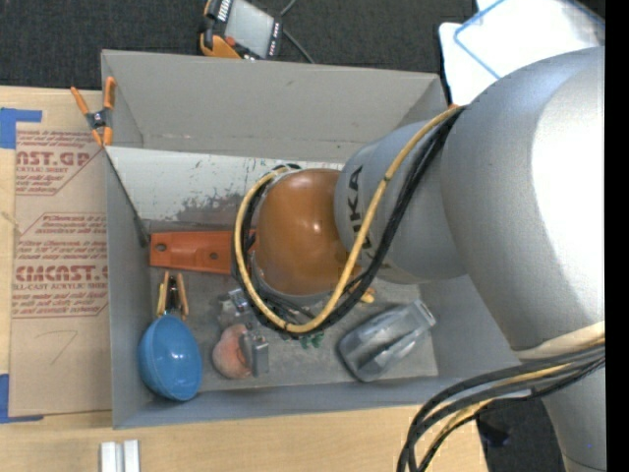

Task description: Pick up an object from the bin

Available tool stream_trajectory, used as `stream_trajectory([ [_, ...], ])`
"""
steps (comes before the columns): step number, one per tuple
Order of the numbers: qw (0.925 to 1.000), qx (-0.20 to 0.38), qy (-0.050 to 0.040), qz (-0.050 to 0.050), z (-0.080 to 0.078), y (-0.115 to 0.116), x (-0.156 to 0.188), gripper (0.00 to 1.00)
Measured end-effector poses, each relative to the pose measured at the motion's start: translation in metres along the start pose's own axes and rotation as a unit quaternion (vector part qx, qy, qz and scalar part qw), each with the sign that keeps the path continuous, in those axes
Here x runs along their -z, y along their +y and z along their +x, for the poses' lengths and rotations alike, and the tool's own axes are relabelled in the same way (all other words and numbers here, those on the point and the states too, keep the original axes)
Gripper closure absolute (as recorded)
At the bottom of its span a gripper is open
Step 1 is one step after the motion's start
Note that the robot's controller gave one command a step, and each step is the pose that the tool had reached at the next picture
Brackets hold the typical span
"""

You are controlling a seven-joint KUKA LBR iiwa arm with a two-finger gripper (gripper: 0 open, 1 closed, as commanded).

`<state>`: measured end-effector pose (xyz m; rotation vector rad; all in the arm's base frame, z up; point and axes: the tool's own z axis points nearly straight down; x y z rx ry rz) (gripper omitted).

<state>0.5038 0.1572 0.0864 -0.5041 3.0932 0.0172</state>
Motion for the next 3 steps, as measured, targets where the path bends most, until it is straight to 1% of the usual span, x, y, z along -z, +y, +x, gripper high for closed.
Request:
stream_trajectory([
  [1,1.0000,-0.002,-0.0031,0.002,-0.003,0.008,0.007,1.00],
  [2,0.9994,0.035,-0.0013,0.001,0.012,-0.025,0.043,1.00],
  [3,0.9998,0.019,-0.0105,0.000,0.004,0.006,0.129,1.00],
])
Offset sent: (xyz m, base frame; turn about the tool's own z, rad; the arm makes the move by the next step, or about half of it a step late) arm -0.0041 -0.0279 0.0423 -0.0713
